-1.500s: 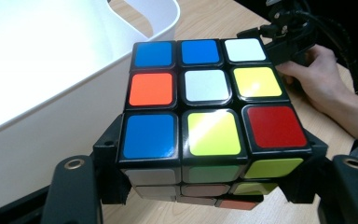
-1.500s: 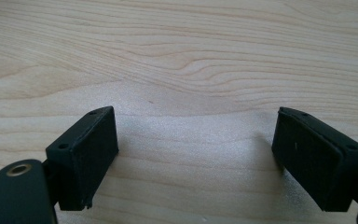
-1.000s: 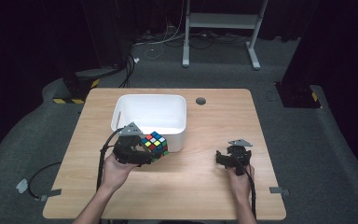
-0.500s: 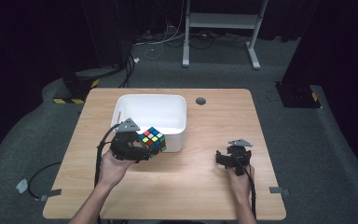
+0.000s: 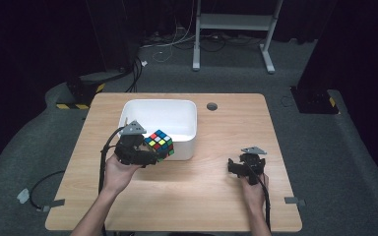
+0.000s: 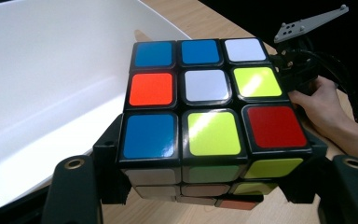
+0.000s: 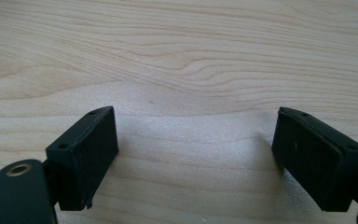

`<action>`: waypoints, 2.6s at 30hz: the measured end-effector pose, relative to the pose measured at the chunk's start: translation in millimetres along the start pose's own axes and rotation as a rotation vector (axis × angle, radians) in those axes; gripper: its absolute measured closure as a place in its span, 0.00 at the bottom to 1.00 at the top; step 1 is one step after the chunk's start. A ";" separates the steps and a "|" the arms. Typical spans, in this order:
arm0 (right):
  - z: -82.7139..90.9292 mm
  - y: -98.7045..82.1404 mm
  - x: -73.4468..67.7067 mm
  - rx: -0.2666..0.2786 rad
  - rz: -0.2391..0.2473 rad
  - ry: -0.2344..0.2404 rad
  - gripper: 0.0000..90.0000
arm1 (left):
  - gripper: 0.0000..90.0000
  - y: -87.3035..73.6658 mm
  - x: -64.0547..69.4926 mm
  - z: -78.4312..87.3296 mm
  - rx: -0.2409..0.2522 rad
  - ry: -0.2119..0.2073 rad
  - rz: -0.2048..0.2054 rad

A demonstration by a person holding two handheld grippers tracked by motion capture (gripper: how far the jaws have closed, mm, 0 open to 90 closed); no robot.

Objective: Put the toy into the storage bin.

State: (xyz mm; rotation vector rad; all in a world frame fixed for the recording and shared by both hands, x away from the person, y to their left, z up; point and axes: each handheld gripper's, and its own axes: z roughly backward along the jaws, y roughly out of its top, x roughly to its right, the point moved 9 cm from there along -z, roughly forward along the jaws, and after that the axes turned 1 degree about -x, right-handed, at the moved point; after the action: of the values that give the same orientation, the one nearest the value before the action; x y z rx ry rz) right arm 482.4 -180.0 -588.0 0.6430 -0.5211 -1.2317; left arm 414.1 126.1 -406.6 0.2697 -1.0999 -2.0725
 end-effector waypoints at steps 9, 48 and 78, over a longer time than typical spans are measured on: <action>0.0 0.0 0.0 0.000 0.000 0.000 0.16 | 0.37 4.9 -2.7 0.2 0.006 0.006 0.000; 0.0 0.0 0.0 0.000 0.001 0.000 0.16 | 0.37 26.7 -18.9 -6.4 0.024 0.035 0.006; 0.3 -0.3 -0.4 -0.002 -0.004 0.000 0.16 | 0.37 39.1 -35.5 -12.9 0.024 0.074 0.013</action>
State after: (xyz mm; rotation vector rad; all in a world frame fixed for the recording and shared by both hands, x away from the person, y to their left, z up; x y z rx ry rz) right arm 481.8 -179.7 -588.0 0.6429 -0.5191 -1.2357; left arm 465.5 129.9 -389.5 0.3473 -1.0795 -2.0233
